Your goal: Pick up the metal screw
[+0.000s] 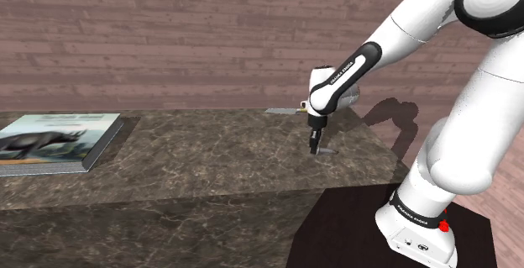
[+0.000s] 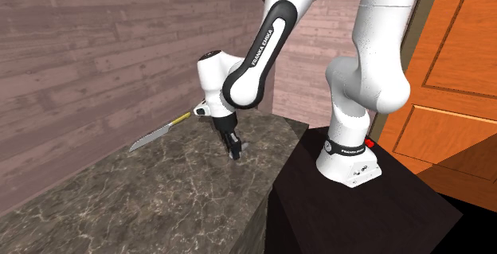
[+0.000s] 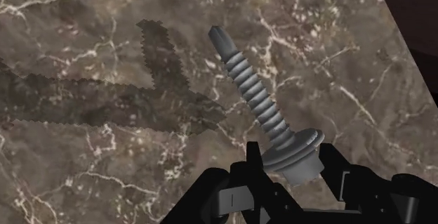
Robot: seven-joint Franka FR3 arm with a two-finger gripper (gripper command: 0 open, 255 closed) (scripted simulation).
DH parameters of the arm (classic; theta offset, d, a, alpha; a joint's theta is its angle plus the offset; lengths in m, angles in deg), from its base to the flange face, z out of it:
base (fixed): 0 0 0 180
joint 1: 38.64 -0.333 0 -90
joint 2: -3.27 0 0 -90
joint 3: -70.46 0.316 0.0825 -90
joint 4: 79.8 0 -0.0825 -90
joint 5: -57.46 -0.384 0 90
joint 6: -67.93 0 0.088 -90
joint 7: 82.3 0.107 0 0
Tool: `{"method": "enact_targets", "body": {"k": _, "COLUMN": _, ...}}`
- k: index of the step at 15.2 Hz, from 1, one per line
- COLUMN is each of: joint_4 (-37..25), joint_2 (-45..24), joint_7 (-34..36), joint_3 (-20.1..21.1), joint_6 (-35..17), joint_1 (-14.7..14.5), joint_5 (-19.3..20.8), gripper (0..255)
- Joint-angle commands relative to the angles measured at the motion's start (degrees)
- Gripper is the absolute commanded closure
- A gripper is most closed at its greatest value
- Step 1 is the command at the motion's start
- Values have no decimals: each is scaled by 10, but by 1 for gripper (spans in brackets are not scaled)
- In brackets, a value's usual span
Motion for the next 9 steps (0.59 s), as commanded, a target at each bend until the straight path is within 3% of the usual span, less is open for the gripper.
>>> {"method": "enact_targets", "body": {"k": 1, "joint_4": -2, "joint_2": 20, "joint_7": 8, "joint_3": -1, "joint_6": 21, "joint_1": 1, "joint_5": 11, "gripper": 255}}
{"method": "enact_targets", "body": {"k": 9, "joint_4": -9, "joint_2": 72, "joint_7": 25, "joint_3": 1, "joint_6": 79, "joint_1": 5, "joint_5": 32, "gripper": 255}}
